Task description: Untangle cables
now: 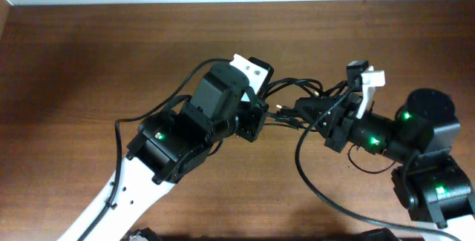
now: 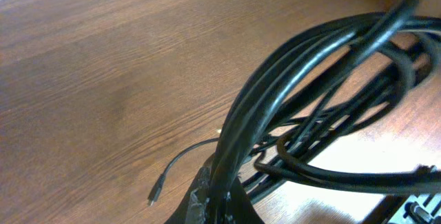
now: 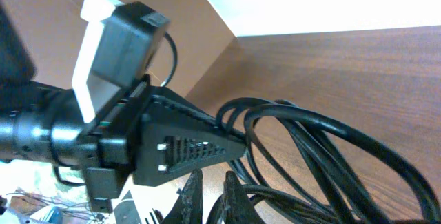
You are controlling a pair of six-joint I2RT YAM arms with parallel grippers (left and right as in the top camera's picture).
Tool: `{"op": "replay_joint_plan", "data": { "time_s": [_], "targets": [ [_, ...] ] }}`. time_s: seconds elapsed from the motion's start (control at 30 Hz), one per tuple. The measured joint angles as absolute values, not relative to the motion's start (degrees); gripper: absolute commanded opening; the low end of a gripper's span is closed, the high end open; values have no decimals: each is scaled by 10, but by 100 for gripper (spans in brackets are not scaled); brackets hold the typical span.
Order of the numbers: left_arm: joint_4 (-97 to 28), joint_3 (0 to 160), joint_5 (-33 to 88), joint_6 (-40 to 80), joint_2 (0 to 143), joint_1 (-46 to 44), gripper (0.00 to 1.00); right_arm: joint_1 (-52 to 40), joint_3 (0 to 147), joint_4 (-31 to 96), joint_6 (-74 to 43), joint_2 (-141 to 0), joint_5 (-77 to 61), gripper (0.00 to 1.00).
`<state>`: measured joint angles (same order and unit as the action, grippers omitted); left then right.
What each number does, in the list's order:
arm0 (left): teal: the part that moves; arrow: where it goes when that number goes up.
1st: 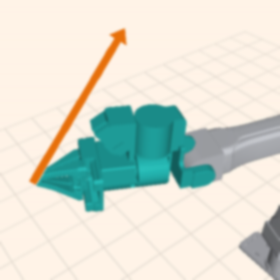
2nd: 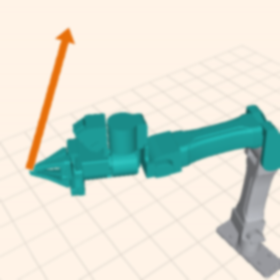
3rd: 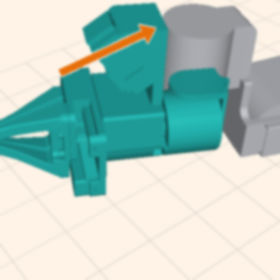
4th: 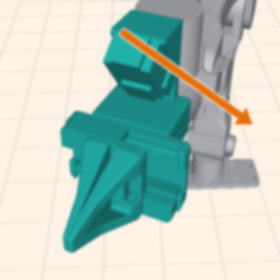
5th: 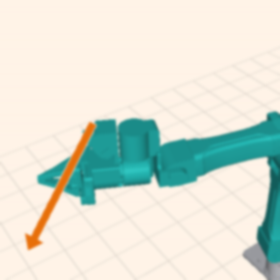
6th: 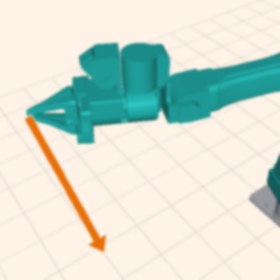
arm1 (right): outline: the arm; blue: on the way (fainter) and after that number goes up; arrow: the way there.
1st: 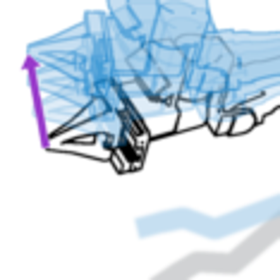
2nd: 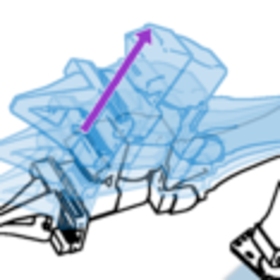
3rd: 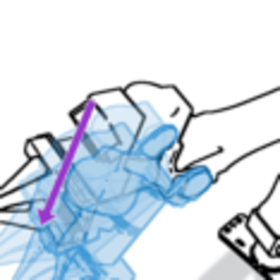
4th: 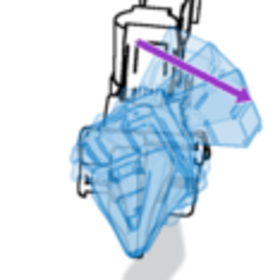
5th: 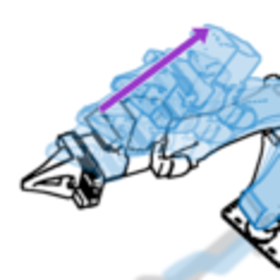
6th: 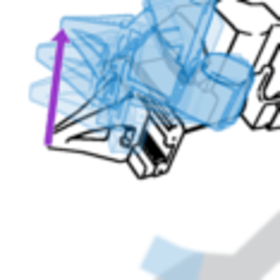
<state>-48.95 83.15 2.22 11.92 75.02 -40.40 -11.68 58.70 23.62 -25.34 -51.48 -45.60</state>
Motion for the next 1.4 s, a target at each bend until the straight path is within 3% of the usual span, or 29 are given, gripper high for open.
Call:
{"op": "replay_joint_plan", "data": {
  "time_s": [0.67, 0.93, 1.4],
  "targets": [
    [-509, 839, -39, 140, 765, -402, 0, -117, 579, 154, -298, -485, -514, 4],
    [-535, 843, -45, 144, 776, -361, 0, -117, 571, 88, -358, -485, -526, 4],
    [-542, 846, -22, 144, 776, -296, 0, -118, 570, 81, -391, -490, -548, 4]
  ]
}}
